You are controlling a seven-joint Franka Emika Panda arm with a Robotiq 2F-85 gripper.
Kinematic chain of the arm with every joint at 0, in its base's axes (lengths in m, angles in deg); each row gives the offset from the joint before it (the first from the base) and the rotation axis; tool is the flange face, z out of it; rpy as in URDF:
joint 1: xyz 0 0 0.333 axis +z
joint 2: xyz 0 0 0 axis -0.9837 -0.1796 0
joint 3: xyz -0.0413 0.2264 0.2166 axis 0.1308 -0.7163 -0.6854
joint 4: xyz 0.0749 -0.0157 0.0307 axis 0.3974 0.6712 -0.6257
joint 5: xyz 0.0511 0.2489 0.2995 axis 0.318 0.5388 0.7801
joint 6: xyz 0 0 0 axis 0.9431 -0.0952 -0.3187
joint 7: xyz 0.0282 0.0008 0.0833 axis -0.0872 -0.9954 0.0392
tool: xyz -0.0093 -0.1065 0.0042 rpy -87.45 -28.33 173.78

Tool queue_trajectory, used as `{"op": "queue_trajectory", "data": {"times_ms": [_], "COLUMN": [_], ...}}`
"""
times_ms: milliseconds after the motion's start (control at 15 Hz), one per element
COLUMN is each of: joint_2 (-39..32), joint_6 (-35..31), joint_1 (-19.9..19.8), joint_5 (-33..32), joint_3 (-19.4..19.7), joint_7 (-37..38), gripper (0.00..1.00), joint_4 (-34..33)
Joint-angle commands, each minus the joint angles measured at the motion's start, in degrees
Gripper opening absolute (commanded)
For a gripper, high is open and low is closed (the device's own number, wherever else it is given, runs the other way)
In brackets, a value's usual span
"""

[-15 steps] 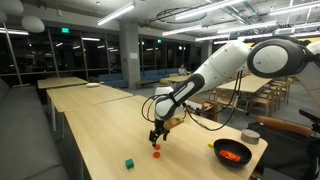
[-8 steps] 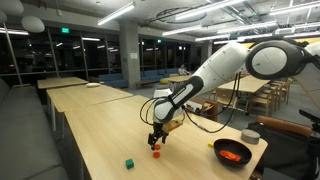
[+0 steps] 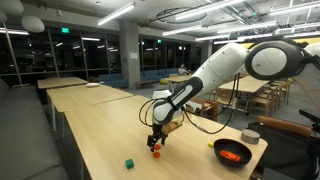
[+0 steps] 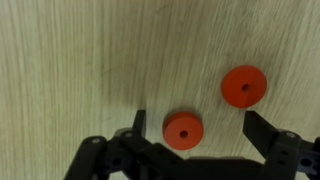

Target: Pick the orange and blue rings and put them in the bowl

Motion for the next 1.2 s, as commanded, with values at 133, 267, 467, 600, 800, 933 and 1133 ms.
{"op": "queue_trajectory", "data": {"times_ms": [133, 267, 467, 600, 800, 933, 1133], "joint_2": [-1.16, -1.32, -1.54, -1.63, -1.97, -2.25, -2.70], "joint_6": [-0.30, -0.19, 0.06, 0.09, 0.30, 0.57, 0.81], "joint_1": [0.39, 0.35, 0.47, 0.97, 1.54, 1.63, 1.90], "joint_5": [-0.31, -0.29, -0.49, -1.15, -1.99, -2.14, -2.65], "joint_3": [0.27, 0.27, 0.42, 1.00, 1.58, 1.65, 1.86], "joint_7": [1.10, 1.08, 1.27, 2.17, 3.31, 3.62, 3.76], "gripper": [1.00, 1.00, 1.00, 1.00, 1.00, 1.00, 0.75], "joint_4": [-1.90, -2.14, -2.72, -3.06, -3.79, -4.30, -4.90]}}
